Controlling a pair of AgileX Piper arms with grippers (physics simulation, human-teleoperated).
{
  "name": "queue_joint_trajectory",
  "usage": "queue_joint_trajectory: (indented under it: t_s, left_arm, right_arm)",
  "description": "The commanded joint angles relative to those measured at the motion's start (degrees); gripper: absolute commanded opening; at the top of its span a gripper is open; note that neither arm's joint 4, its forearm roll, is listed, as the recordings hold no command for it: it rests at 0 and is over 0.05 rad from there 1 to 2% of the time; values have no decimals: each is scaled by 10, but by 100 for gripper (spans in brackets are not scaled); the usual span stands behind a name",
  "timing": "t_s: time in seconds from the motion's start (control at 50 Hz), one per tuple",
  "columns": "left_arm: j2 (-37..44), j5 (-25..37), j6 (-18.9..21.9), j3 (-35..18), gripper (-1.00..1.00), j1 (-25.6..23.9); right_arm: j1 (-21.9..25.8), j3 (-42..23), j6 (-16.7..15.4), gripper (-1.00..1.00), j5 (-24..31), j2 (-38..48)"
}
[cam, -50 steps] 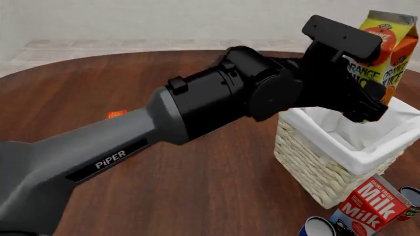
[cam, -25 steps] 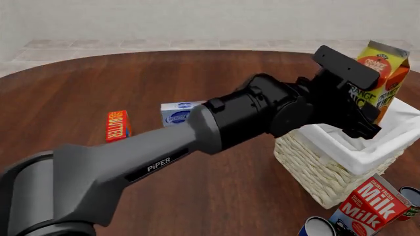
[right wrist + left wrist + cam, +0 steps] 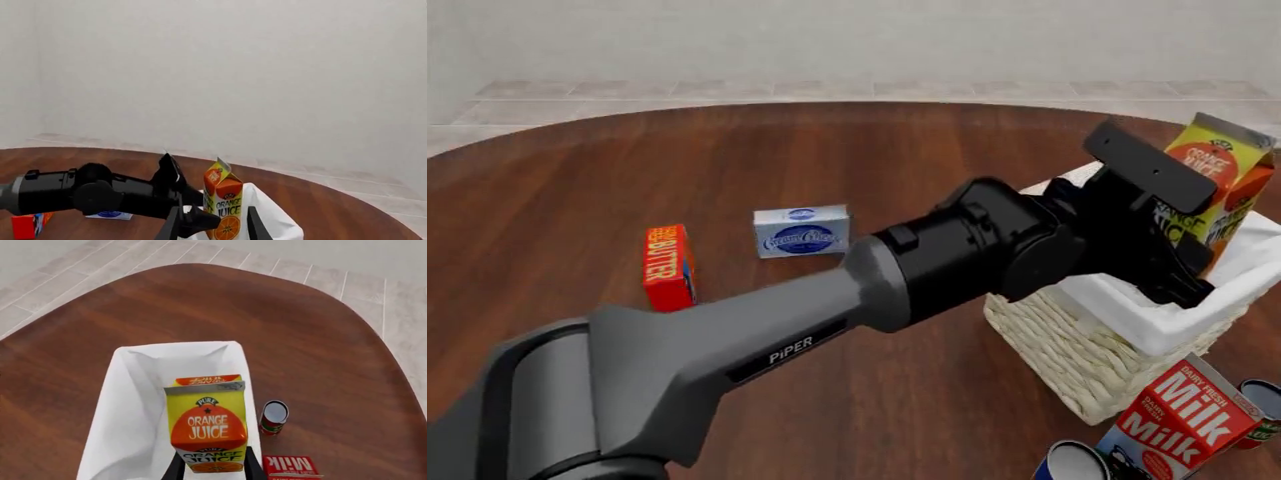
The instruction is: Pick up the orange juice, and put it in the basket.
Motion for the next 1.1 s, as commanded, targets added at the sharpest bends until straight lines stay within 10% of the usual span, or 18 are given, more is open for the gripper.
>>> queue_joint_trajectory:
  t_s: [0.02,1.1]
  left_arm:
    - [-5,-16,19,9,-100,3]
    - [-3,-67,32,54,-100,10]
  right_arm:
    - [1,13,3,100,-12,0]
    - [4,59,6,100,-52,0]
